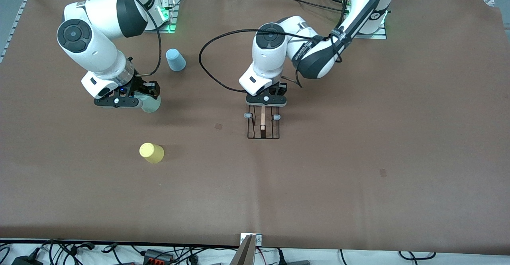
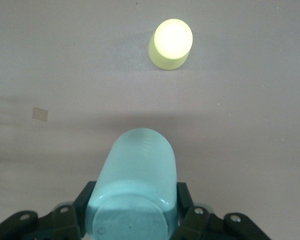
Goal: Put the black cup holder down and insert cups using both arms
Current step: 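Carry the teal cup with the right gripper while the left gripper withdraws, then lower the teal cup onto a rack peg and open the right gripper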
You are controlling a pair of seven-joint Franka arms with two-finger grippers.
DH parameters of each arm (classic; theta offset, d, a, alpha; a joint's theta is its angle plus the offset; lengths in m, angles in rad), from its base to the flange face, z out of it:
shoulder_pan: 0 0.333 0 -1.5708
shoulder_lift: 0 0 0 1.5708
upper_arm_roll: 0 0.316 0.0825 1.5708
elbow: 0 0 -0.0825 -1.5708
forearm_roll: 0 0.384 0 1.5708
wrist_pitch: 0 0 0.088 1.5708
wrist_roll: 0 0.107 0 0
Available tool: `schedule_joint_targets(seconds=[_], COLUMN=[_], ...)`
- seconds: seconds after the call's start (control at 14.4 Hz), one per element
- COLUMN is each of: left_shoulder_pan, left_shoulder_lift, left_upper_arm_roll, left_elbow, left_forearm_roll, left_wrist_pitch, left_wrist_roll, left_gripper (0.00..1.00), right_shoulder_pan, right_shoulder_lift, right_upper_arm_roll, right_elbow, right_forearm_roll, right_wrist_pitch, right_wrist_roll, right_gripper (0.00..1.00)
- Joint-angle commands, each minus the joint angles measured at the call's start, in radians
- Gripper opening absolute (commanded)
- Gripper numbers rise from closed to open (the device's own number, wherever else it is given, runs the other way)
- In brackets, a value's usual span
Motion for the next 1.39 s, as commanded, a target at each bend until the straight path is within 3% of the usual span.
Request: schedule_joint_targets(seconds=[0.0,0.28,0.56,0.9,1.11,1.32], left_shoulder_pan=[0.081,0.192,0.305,0.517,0.604,0.687], left_shoulder_lift=[-0.121,-0.236,-0.328,-0.437,-0.514,-0.514], left_upper_arm_roll=[-0.008,-0.008,-0.01,-0.008,-0.008,-0.007], left_elbow=[-0.002,-0.001,-0.004,-0.027,-0.117,-0.151], left_forearm_roll=[0.021,0.009,0.001,-0.146,-0.162,-0.168], left_wrist_pitch=[-0.117,-0.289,-0.388,-0.492,-0.491,-0.478], left_wrist_roll=[0.104,0.382,0.584,0.809,0.879,1.007], left_gripper=[0.94,0.94,0.93,0.87,0.85,0.85], right_shoulder_pan=[0.04,0.175,0.318,0.442,0.494,0.516], right_shoulder_lift=[0.001,0.054,0.193,0.362,0.381,0.379], right_upper_arm_roll=[0.002,0.002,0.002,0.001,0.002,0.018], right_elbow=[0.001,0.05,0.229,0.467,0.472,0.437], right_forearm_roll=[-0.004,0.006,0.009,0.011,0.02,0.023], right_wrist_pitch=[-0.012,0.013,0.005,-0.01,-0.01,-0.012], right_wrist_roll=[0.085,0.297,0.569,0.849,0.917,0.941], right_gripper=[0.2,0.17,0.16,0.15,0.15,0.15])
